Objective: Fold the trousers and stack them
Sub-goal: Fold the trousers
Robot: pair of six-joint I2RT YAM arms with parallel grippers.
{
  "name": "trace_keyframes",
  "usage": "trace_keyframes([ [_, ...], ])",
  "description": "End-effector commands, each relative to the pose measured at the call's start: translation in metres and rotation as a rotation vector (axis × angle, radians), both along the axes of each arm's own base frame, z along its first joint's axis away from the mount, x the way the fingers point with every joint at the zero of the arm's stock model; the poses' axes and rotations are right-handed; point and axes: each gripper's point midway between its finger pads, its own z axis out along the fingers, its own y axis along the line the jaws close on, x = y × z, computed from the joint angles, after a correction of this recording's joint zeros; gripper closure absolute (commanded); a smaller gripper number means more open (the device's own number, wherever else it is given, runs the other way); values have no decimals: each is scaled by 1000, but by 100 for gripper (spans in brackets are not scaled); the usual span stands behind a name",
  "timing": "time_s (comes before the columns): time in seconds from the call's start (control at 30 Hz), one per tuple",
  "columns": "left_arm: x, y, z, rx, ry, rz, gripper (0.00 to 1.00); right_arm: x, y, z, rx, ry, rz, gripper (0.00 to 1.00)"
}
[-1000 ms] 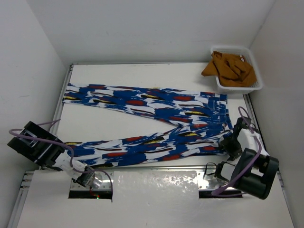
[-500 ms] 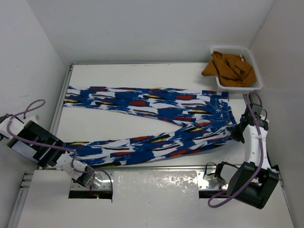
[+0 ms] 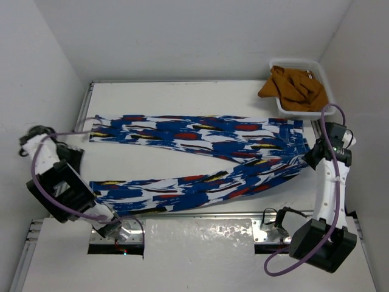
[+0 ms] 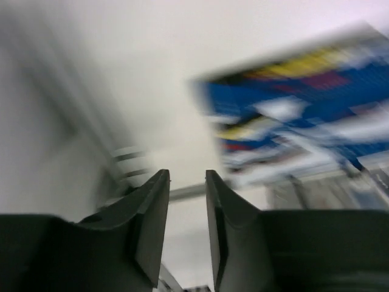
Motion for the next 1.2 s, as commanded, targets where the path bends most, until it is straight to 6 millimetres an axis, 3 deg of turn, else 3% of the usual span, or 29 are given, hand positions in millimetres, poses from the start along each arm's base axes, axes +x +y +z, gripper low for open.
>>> trace_keyframes([
  [0.0, -33, -56, -24, -58, 118, -408, 69, 9, -4, -5, -21, -32, 11, 100],
  [0.1, -24, -46, -38, 31, 150, -531, 53, 13, 1, -14, 3, 4, 50, 100],
  [0.17, 3, -47, -41, 78, 104, -500, 47, 14, 1, -17, -2, 14, 59, 100],
  [0.23, 27, -58, -49, 80, 57, -498, 46, 15, 2, -20, 0, 8, 60, 100],
  [0.3, 30, -74, -63, 59, 77, -522, 50, 15, 2, -22, 1, 3, 59, 100],
  [0.33, 13, -82, -93, 64, 152, -550, 58, 14, 2, -24, 1, 1, 55, 100],
  [0.37, 13, -82, -94, 67, 153, -562, 60, 14, 2, -23, -2, -1, 54, 100],
  [0.4, -6, -83, -115, 80, 224, -584, 62, 14, 2, -23, -2, -1, 49, 100],
  [0.5, -34, -84, -136, 78, 318, -655, 68, 15, 2, -22, -2, -9, 42, 100],
  [0.57, -34, -85, -138, 69, 314, -674, 68, 15, 2, -24, 3, -6, 39, 100],
  [0.73, -2, -68, -140, 159, 235, -587, 63, 14, 1, -25, 2, 0, 28, 100],
  [0.87, 11, -38, -158, 352, 197, -503, 70, 15, -5, -15, -34, -16, 13, 100],
  [0.97, 45, -23, -160, 423, 72, -360, 70, 17, -7, -13, -33, -20, 4, 100],
  [1.0, 70, -15, -156, 420, 27, -309, 70, 18, -6, -17, -22, -15, 2, 100],
  [1.07, 94, -11, -152, 377, -23, -178, 70, 23, 0, -19, 14, -34, 4, 100],
  [1.1, 117, -8, -143, 347, -68, -159, 70, 26, 2, -19, 23, -41, 8, 100],
  [1.17, 135, -15, -132, 281, -113, -147, 67, 29, 7, -22, 36, -45, 21, 100],
])
